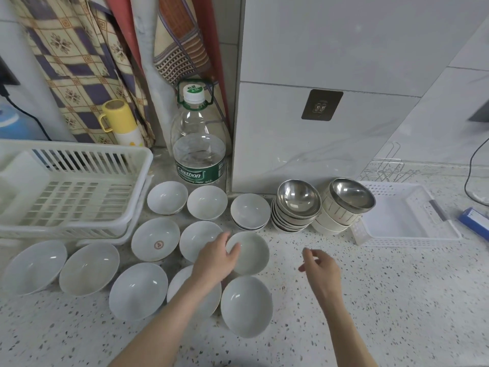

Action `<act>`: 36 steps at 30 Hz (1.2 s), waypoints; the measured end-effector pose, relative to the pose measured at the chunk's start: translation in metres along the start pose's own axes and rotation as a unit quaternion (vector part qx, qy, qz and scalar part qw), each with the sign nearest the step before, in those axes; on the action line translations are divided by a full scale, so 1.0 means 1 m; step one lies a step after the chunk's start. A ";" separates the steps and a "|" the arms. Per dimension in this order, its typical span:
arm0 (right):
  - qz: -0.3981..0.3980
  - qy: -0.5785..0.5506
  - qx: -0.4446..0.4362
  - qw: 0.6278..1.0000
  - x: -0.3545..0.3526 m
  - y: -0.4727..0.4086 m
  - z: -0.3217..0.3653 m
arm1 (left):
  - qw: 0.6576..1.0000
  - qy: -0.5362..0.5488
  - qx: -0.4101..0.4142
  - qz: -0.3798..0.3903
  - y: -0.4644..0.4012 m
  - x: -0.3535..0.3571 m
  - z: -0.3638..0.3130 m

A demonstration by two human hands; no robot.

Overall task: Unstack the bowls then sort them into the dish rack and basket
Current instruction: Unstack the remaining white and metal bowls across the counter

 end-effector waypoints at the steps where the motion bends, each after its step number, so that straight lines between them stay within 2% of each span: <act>1: -0.012 -0.012 0.003 1.000 -0.003 -0.009 0.006 | 1.000 -0.001 -0.011 0.001 -0.011 -0.002 -0.004; 7: -0.046 -0.060 0.023 0.997 -0.013 -0.052 0.033 | 0.998 0.025 -0.063 0.010 -0.065 -0.003 -0.022; 17: -0.035 0.044 0.027 0.998 -0.004 -0.092 0.051 | 0.990 -0.112 -0.079 -0.005 -0.107 0.005 -0.022; 26: -0.055 0.107 0.007 0.993 -0.005 -0.100 0.054 | 0.995 -0.008 -0.102 0.019 -0.114 0.006 -0.017; 30: -0.071 0.114 -0.005 0.991 -0.007 -0.099 0.057 | 0.996 0.024 -0.079 0.018 -0.117 0.008 -0.019; 36: -0.080 0.101 0.002 0.992 -0.010 -0.102 0.062 | 0.987 0.124 -0.101 0.016 -0.118 0.007 -0.017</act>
Point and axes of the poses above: each hand's wrist, its own y-axis away from the middle knuckle, its own x-axis out of the palm, z = x × y, the point moved 4 cm from there along -y, towards the middle knuckle, and after that the axes turned 2 degrees about -y, right-handed, at the moved point
